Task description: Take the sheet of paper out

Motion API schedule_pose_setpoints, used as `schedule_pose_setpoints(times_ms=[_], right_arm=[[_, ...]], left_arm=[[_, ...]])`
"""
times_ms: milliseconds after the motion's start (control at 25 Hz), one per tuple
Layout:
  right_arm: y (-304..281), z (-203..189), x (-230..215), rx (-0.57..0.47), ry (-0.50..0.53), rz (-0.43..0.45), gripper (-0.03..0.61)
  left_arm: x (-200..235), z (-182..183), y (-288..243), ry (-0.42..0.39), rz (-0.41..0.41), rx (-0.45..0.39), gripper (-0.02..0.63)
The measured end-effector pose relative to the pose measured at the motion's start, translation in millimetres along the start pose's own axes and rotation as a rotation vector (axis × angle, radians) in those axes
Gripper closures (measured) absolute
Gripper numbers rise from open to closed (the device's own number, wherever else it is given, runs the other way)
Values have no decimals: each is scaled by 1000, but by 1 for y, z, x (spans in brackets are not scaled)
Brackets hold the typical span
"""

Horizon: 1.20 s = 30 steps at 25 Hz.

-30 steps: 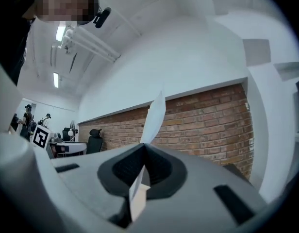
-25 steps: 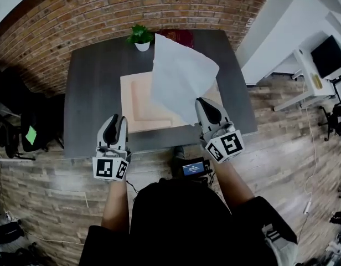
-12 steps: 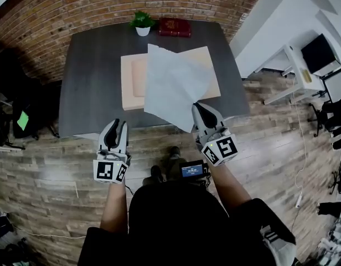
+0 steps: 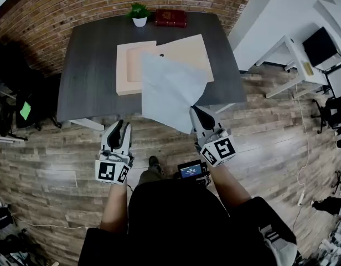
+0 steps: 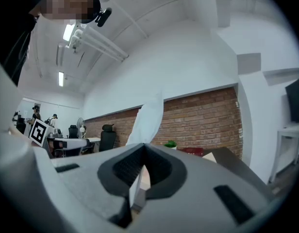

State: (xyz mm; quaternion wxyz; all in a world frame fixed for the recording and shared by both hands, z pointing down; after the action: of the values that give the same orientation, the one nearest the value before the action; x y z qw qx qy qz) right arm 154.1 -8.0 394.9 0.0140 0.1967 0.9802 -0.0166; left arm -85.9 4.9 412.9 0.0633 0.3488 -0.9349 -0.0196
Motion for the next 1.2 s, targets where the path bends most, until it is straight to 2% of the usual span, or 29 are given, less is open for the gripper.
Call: schedule_pose_setpoints(times_ms=[440, 600, 840, 1040, 1200], right_arm=[[134, -23, -27, -2, -17, 17, 575], [167, -32, -29, -2, -35, 12, 575], [188, -47, -19, 15, -45, -2, 575], [189, -49, -8, 20, -34, -37, 575], [176, -49, 9, 31, -42, -61, 575]], left_arm=[[-132, -23, 36, 7, 51, 34, 528], [-162, -28, 55, 3, 55, 61, 528], [-170, -25, 75, -18, 41, 63, 528], [-156, -35, 83, 2, 16, 64, 528], [-136, -28, 94, 10, 7, 51, 528]])
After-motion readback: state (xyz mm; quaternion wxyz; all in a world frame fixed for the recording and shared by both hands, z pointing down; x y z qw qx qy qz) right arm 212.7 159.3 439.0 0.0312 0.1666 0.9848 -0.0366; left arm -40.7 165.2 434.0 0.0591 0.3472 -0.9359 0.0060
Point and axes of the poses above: the fingertips, and each gripper's own axes: y backward along the fingers, x to its left, z out of its top, the point moved 2 cm from there along y, backward along the fingers, and after that the axes turned 8 degrees about -z, right-handed, at the moved point
